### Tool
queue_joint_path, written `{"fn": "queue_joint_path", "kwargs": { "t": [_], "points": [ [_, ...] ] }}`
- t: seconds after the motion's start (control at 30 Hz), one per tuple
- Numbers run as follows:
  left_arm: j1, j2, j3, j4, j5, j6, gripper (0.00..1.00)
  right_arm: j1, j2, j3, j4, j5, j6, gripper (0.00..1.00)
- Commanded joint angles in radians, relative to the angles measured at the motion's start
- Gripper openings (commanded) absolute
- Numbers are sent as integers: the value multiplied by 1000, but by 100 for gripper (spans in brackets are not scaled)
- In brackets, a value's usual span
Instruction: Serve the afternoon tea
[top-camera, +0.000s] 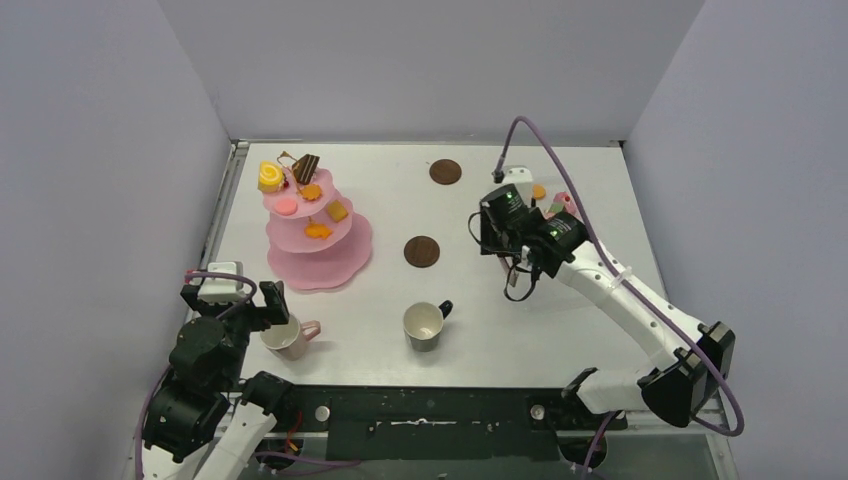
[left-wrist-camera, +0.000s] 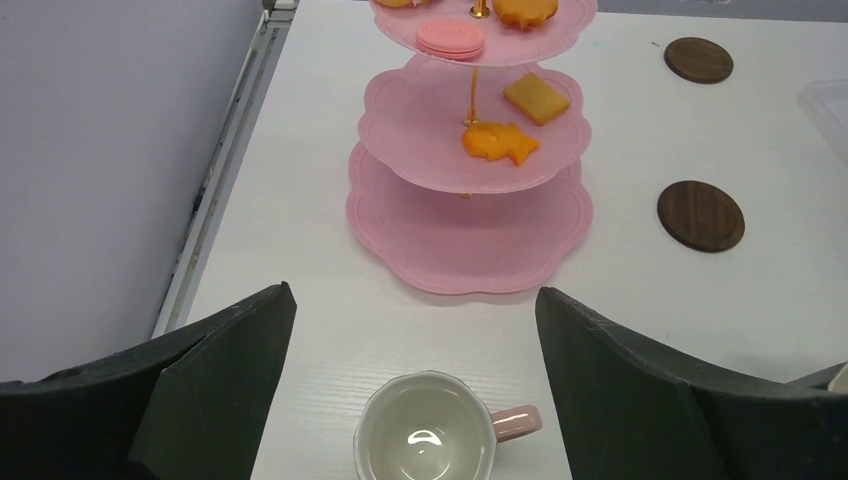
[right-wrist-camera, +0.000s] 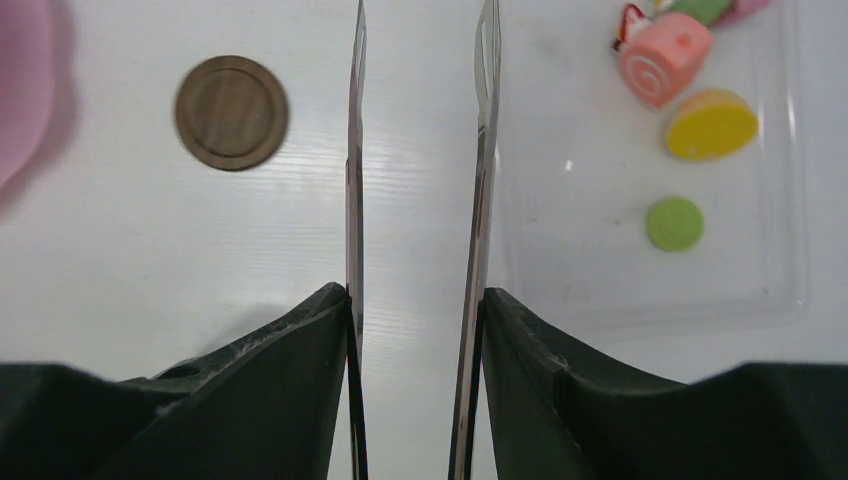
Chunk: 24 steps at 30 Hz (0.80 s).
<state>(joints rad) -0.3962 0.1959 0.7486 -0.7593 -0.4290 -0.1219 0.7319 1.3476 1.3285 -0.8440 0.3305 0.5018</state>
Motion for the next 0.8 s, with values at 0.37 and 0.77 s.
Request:
{"fn": "queue_joint_path", "kwargs": {
  "t": [0.37, 0.77],
  "points": [
    [2, 9, 19, 46, 26, 5, 89, -334, -200, -233, -156, -33, 39, 49],
    [0, 10, 17, 49, 24, 5, 89, -513, -230, -375, -100, -141, 16, 49]
  ]
}}
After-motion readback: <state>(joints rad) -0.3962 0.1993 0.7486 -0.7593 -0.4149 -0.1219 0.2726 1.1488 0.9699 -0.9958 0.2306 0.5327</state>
